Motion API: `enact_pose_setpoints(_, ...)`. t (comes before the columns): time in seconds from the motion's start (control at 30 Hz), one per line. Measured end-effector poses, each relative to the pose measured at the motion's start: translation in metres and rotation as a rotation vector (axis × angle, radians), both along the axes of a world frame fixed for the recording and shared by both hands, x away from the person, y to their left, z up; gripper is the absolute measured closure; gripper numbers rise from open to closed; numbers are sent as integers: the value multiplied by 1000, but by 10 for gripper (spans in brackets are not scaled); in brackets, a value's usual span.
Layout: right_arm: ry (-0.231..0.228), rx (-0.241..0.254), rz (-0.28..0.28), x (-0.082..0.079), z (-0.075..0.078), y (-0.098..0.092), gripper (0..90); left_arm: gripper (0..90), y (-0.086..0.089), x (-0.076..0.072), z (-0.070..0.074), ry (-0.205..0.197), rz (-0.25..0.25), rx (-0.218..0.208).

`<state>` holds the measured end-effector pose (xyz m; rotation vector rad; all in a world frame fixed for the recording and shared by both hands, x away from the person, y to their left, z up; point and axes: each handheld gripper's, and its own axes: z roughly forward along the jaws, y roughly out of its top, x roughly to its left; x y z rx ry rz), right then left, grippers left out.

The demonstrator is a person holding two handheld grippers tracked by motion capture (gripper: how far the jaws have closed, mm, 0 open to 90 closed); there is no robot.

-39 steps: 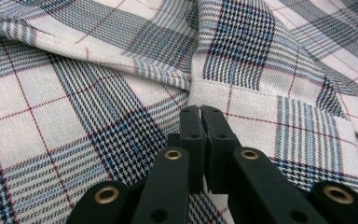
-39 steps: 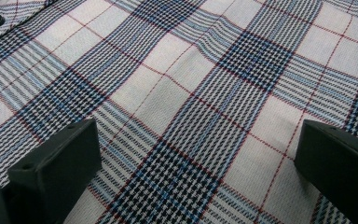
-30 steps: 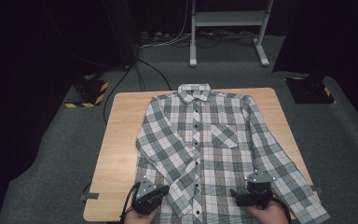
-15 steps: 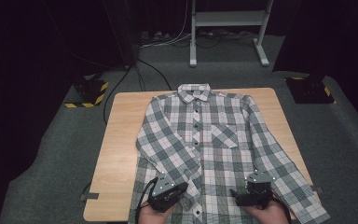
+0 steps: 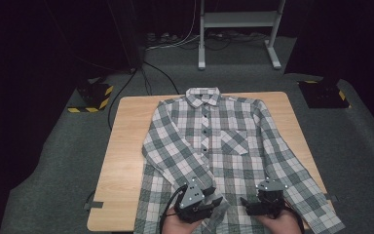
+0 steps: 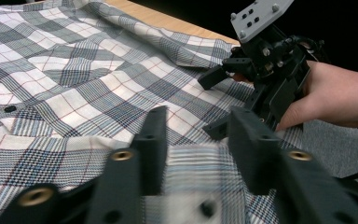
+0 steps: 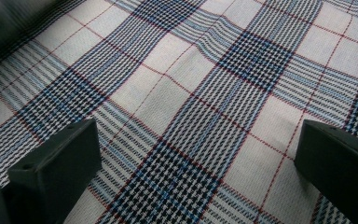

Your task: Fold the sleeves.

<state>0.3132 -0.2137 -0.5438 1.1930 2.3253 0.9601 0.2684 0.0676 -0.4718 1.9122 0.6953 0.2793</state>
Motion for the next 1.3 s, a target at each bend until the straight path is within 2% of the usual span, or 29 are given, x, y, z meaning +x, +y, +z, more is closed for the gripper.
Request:
enact_pose_setpoints(0.27,0,1,1,0,0,0,0,266,7,11,-7,38,41,5)
enact_pose_setpoints(0.47,0,0,1,0,0,0,0,118,17,20,-12,46,71,4)
enact_pose_setpoints(0.77,0,0,1,0,0,0,0,37,37,28,-21,71,106,20)
enact_pose_setpoints(1.03,0,0,1,0,0,0,0,18,58,31,-26,64,140,20)
enact_pose_setpoints(1.3,0,0,0,0,0,0,0,15,89,32,-30,68,189,17)
